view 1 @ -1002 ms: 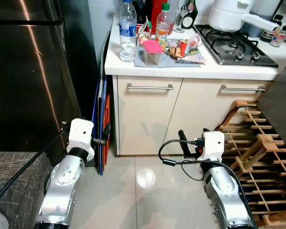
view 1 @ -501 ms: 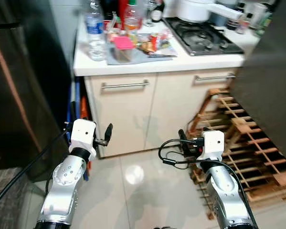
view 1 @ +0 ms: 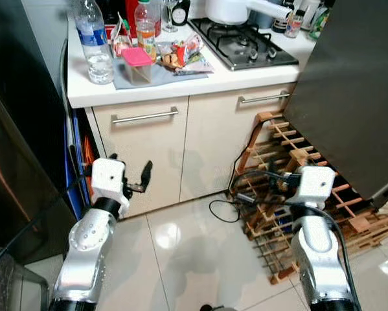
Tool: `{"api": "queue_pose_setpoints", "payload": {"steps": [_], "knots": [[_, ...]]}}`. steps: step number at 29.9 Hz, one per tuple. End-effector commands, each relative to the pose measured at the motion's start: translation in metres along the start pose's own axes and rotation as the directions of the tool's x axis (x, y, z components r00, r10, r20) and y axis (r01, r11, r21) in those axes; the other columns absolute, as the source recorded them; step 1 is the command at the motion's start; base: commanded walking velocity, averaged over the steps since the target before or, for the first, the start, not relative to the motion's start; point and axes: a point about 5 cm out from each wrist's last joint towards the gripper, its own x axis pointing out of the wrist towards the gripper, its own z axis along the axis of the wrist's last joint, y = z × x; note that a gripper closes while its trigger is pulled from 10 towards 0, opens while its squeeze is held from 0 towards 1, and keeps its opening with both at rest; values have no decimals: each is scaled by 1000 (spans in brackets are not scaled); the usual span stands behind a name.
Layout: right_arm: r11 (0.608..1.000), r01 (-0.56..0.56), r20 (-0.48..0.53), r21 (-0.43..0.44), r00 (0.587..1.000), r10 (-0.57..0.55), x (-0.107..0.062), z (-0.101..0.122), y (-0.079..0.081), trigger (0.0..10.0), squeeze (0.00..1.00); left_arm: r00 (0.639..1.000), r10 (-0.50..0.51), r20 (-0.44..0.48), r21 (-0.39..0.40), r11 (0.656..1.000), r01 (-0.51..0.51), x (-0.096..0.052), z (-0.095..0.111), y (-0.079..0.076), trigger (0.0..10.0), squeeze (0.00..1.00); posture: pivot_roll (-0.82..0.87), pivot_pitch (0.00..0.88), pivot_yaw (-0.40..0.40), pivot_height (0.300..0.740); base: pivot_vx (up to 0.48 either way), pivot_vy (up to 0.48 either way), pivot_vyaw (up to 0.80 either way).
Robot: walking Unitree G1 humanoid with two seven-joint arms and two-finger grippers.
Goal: Restocking fridge
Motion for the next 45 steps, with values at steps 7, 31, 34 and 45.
{"api": "queue_pose_setpoints", "payload": {"steps": [7,31,34,45], "knots": [[999,-5,-69,42,998,7,-8,-13,2,10000,0,1000,-3,17,-25,1000,3,4,6,0,10000,0,-14,0,-44,740,0,0,-592],[999,-39,-94,-9,995,38,-9,-20,3,10000,0,993,-117,15,36,992,117,11,8,-6,10000,0,-15,0,-38,740,0,57,-643],[999,-42,-95,-7,995,41,-9,-20,5,10000,0,993,-114,11,45,992,114,13,8,-5,10000,0,-13,0,-38,740,0,0,-650],[999,-51,-91,-9,995,50,-8,-20,3,10000,0,995,-96,-7,11,995,96,12,2,-5,10000,0,-11,0,-44,740,0,0,-666]]}}
